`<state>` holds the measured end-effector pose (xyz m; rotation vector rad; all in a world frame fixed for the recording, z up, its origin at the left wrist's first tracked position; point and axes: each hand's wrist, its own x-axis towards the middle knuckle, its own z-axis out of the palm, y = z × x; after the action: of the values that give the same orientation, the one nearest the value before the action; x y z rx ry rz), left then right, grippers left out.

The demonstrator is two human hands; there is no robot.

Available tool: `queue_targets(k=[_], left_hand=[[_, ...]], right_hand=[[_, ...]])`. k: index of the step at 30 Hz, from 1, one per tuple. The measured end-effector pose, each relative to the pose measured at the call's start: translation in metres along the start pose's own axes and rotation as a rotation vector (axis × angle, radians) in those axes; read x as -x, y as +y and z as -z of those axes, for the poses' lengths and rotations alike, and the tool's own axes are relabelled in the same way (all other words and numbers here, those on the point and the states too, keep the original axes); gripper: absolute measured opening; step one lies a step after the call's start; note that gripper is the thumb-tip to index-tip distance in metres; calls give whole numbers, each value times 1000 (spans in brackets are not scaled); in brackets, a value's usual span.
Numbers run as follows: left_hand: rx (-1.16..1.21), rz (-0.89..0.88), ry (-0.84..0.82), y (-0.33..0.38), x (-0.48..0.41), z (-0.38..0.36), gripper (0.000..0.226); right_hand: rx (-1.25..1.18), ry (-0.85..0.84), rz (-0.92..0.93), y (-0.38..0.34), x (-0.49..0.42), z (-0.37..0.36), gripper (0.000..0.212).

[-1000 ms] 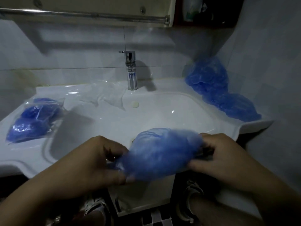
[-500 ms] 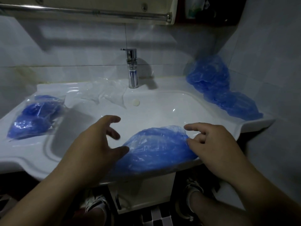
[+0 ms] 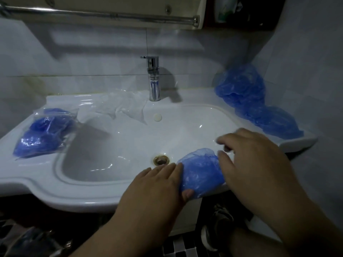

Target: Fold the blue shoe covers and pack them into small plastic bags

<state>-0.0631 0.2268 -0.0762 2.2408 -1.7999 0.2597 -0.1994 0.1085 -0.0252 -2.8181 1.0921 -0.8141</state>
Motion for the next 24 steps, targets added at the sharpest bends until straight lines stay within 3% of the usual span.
queue_targets(k=[2, 4, 6, 8, 10, 12, 14, 22, 24], left_hand=[[31, -4, -59, -4, 2, -3, 52], [59, -6, -12, -9, 1, -16, 35], [60, -2, -9, -8, -5, -17, 42], [9, -13, -62, -9, -5, -16, 47], [24, -24, -84, -6, 0, -6, 57], [-10, 15, -152, -4, 2, 3, 72], [-65, 14, -113, -6, -1, -2, 76], [3, 45, -66, -12, -3, -17, 53], [-28, 49, -56, -7, -3, -12, 52]], right_hand=[[-139, -2, 316, -21, 0, -4, 35], [-291, -217, 502, -40, 0, -20, 50], [-315, -453, 441, -40, -3, -36, 68], [-221, -550, 377, -28, -7, -41, 63], [-82, -560, 374, -13, -10, -41, 49], [-28, -568, 320, -2, -12, -41, 46], [-33, -574, 290, 2, -13, -44, 46], [-27, -529, 347, 5, -14, -51, 38], [-134, -563, 290, 5, -14, -46, 36]])
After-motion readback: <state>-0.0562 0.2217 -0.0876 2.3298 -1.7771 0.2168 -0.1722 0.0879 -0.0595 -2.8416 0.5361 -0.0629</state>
